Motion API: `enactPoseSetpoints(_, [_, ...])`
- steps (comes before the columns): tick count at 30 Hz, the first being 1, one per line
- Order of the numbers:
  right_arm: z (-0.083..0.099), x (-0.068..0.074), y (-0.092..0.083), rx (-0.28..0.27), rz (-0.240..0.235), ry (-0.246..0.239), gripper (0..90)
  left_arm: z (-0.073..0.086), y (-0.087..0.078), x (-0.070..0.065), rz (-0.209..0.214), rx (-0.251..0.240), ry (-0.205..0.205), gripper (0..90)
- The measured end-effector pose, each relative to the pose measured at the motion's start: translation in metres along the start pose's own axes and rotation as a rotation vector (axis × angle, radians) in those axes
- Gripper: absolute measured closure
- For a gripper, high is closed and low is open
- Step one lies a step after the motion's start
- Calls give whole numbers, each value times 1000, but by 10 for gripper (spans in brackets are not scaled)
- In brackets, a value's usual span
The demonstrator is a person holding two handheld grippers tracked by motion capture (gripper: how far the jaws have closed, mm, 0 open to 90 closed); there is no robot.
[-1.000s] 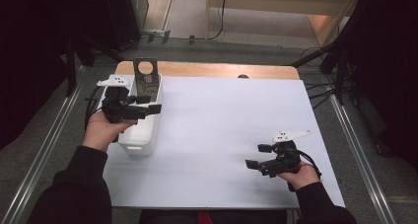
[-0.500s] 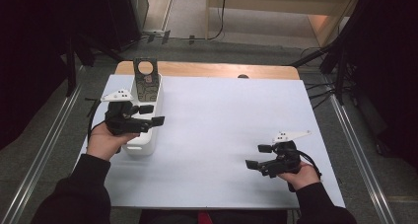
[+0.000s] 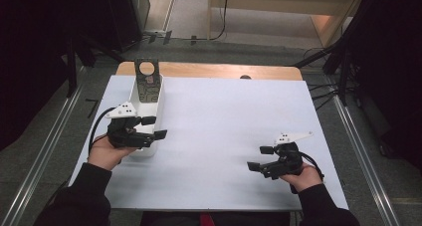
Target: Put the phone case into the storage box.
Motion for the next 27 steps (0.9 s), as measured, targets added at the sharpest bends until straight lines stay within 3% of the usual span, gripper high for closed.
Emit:
enactPoseSetpoints(13, [0, 0, 1, 2, 0, 0, 117, 13, 2, -19, 31, 8, 34, 278])
enactPoseSetpoints(24, [0, 0, 0, 0, 2, -3, 117, 29, 8, -35, 48, 44, 89, 279])
enactPoseSetpoints(27, [1, 0, 0, 1, 2, -4, 117, 34, 11, -39, 59, 51, 85, 279])
Point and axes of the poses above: each handheld gripper's, and its own axes: y roughly forward along the jaws, z roughly out of its underside, x roughly to its left, the point moved 8 cm from there along y, roughly forward along the jaws, and after that the axes turned 1 degree about -y, right-handed, at the moved point
